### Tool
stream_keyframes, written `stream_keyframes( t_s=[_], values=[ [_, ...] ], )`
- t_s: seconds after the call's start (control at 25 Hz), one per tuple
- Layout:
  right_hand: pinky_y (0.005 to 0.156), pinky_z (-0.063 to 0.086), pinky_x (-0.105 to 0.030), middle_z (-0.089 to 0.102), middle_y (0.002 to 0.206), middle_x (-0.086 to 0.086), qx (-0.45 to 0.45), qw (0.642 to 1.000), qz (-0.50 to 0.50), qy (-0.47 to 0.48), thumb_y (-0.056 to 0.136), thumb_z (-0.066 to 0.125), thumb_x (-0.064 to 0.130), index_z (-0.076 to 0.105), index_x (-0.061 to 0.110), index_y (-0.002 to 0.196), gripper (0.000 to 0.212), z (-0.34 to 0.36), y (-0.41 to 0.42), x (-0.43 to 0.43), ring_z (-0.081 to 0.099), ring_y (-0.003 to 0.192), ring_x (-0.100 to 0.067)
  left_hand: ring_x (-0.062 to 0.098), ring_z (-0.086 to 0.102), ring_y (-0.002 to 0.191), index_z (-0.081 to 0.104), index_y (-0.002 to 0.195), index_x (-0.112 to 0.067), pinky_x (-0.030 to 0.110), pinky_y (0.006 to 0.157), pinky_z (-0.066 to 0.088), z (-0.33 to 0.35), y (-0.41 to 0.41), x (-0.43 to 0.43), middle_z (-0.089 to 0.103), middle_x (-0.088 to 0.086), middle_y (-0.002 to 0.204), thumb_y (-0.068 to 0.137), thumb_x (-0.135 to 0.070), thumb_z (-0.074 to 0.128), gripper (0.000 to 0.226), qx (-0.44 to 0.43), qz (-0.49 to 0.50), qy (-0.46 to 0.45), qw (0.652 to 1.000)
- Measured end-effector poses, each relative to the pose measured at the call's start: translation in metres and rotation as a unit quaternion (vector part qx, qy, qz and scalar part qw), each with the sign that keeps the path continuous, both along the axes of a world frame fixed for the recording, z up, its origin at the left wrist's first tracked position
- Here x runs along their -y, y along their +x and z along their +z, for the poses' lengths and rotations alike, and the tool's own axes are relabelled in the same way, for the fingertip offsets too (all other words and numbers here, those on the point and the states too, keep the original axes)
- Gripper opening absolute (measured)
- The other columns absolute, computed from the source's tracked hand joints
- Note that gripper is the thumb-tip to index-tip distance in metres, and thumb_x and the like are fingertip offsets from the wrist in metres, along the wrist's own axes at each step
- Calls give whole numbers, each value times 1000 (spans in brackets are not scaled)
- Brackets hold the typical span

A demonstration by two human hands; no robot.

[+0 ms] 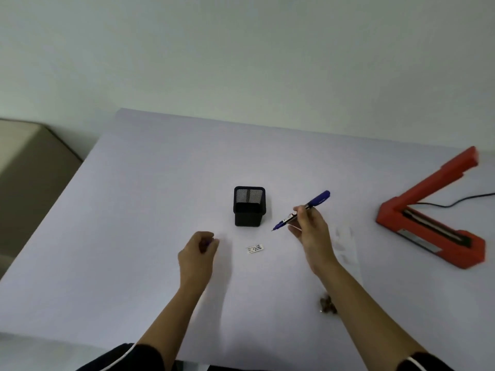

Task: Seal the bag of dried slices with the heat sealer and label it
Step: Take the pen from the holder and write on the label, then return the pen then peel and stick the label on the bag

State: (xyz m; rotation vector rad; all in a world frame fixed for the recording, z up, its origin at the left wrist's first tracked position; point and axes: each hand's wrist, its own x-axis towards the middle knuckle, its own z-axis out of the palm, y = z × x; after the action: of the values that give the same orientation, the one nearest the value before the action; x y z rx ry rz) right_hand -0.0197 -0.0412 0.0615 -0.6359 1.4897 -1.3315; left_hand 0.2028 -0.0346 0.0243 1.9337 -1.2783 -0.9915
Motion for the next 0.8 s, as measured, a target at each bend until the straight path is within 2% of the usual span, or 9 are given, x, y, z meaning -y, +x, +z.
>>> stream_keyframes(
  t_s=[0.08, 0.16, 0.24, 0.48, 0.68, 0.8],
  values=[
    [70, 52, -16, 61, 82, 4, -5, 1000, 14, -23, 96, 49, 20, 60, 17, 96, 11, 13, 5, 1, 61, 75, -3, 13, 64, 82, 69, 88, -17, 26, 78, 50, 31, -16, 0, 71, 1, 88, 85, -12, 64, 8, -180, 15, 16, 983],
    [70, 51, -15, 63, 79, 7, -9, 999, 20, -42, 95, 53, 18, 62, 17, 93, 10, 25, 11, 2, 62, 70, -3, 13, 66, 80, 68, 86, -12, 21, 74, 53, 54, -28, 0, 71, 4, 85, 86, -1, 60, 14, -364, 26, 45, 930],
    [71, 52, -16, 65, 76, 8, -20, 998, 19, -57, 93, 55, 17, 62, 18, 87, 9, 34, 16, 5, 63, 67, -1, 15, 69, 76, 67, 87, -6, 18, 70, 56, 67, -34, 1, 72, 5, 78, 87, 5, 56, 15, -455, 38, 57, 888],
    [80, 52, -21, 69, 78, 7, -19, 997, 29, -72, 93, 55, 15, 64, 19, 88, 10, 41, 20, 5, 65, 72, -2, 18, 68, 79, 67, 88, -6, 17, 71, 56, 74, -38, 1, 74, 3, 77, 87, 3, 57, 14, -460, 33, 47, 886],
    [72, 54, -17, 70, 81, 3, 9, 995, 63, -76, 92, 55, 12, 63, 15, 91, 9, 45, 22, 0, 67, 74, -4, 15, 68, 77, 68, 91, -6, 16, 72, 55, 80, -44, 3, 73, 4, 78, 88, 0, 58, 12, -444, 7, 37, 895],
    [68, 54, -19, 70, 73, 3, 14, 993, 88, -79, 90, 58, 6, 62, 11, 89, 7, 46, 22, -2, 68, 69, -8, 10, 61, 67, 69, 90, -7, 17, 67, 53, 82, -46, 2, 68, 2, 71, 90, -11, 58, 11, -408, 6, 34, 912]
  ],
)
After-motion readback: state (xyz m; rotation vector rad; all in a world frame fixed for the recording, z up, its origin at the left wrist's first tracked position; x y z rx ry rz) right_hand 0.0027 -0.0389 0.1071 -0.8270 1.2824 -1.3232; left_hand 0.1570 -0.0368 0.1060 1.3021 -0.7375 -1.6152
